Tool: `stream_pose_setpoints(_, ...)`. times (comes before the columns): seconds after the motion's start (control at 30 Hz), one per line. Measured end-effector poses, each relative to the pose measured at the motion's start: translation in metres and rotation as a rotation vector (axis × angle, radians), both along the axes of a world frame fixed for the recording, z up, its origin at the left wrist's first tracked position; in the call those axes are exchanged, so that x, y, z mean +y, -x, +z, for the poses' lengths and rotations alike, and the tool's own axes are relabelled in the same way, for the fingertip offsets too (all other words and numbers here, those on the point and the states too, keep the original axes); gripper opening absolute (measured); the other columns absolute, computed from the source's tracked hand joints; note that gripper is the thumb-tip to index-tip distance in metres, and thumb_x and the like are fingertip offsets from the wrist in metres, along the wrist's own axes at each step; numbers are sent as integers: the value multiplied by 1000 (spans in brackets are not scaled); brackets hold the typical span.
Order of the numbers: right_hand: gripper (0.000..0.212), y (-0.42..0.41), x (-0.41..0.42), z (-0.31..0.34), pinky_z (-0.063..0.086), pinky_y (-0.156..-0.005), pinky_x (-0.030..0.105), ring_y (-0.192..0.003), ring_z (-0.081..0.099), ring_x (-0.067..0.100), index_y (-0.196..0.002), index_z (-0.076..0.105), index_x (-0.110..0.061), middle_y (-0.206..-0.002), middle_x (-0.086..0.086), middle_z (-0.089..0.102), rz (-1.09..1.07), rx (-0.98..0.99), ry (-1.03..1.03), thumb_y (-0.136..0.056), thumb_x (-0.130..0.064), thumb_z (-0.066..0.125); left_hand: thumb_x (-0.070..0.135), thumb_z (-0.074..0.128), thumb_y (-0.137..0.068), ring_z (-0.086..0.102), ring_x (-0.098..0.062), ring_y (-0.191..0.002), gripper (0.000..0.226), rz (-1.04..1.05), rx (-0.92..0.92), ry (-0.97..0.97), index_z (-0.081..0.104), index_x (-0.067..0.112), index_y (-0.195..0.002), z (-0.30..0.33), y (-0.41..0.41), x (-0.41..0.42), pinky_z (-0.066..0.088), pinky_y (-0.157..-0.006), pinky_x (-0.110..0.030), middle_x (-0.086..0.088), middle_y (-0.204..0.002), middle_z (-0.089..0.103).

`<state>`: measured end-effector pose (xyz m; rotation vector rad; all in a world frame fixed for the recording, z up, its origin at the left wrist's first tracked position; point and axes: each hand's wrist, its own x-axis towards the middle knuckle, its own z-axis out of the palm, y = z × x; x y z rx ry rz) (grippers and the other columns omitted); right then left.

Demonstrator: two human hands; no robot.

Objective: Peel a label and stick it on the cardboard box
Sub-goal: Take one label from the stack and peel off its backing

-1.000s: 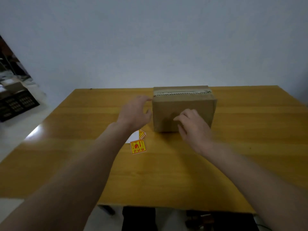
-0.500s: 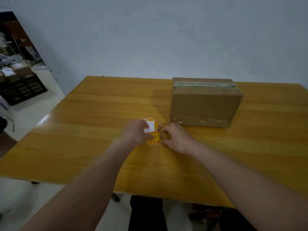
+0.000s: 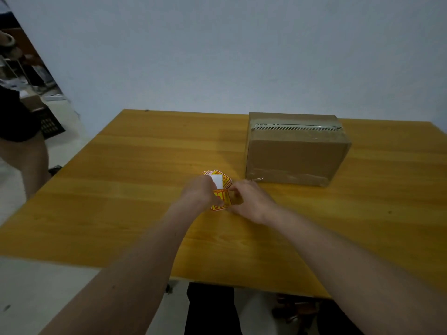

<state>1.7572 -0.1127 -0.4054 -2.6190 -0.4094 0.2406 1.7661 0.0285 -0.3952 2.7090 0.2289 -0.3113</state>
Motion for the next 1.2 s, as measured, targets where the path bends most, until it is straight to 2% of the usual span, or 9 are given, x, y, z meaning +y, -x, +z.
stream_pose_setpoints(0.1,51,1,-6,-4,45,-94,36,-110,53,20,-122,55,-16,-119,4,59,-63,66,-132,-76,-24,74,21,76,-76,60,-24,-107,32,42,-79,96,68,17,-107,-2,5,-1,46,-82,-31,-5,-117,65)
stream_pose_setpoints(0.27,47,4,-23,-3,51,-90,38,-95,63,20,-118,58,-10,-101,6,67,-186,152,-427,-74,-11,76,1,73,-75,60,-20,-75,13,83,-96,546,73,8,-86,0,14,-8,47,-67,-30,-8,-82,65)
stream_pose_setpoints(0.33,30,6,-31,2,52,-77,31,-83,62,18,-105,64,-11,-89,5,65,-211,134,-486,-77,-7,73,-6,67,-79,62,-10,-58,14,66,-72,666,71,-1,-92,3,21,-13,48,-54,-20,-10,-80,64)
stream_pose_setpoints(0.4,11,8,-40,6,50,-60,26,-70,62,18,-81,65,-15,-78,5,66,-233,139,-535,-79,-6,72,-10,62,-82,62,-1,-46,17,49,-63,771,68,-8,-98,8,28,-21,50,-47,-12,-11,-80,64)
stream_pose_setpoints(0.5,17,16,-53,13,48,-42,19,-51,60,16,-69,61,-12,-67,9,66,-280,164,-645,-81,-4,69,-8,67,-79,66,-8,-56,16,59,-101,878,68,0,-93,11,36,-30,58,-58,-20,-13,-83,68)
stream_pose_setpoints(0.63,19,26,-66,14,47,-37,21,-38,57,12,-67,57,-7,-56,10,65,-305,195,-821,-82,0,67,-7,73,-73,70,-13,-60,24,109,-43,1008,62,8,-88,7,47,-42,59,-56,-25,-7,-78,71)
stream_pose_setpoints(0.83,15,39,-78,6,49,-43,22,-46,58,13,-78,67,-8,-62,7,65,-388,200,-957,-90,-13,60,0,69,-81,64,-7,-51,15,88,-89,982,68,0,-96,-1,54,-62,57,-51,-20,-8,-79,71)
stream_pose_setpoints(1.0,6,43,-94,-6,47,-41,20,-43,55,9,-76,67,-4,-56,4,64,-423,209,-1043,-82,-3,68,5,61,-88,66,-13,-65,15,108,-158,1032,69,3,-101,-10,57,-82,57,-60,-22,-11,-88,71)
stream_pose_setpoints(1.2,18,47,-107,-11,44,-41,16,-39,54,5,-64,62,-5,-47,-1,63,-411,249,-1069,-76,3,71,1,69,-80,69,-17,-73,17,258,-204,1226,68,6,-97,-11,56,-98,60,-65,-27,-11,-89,72)
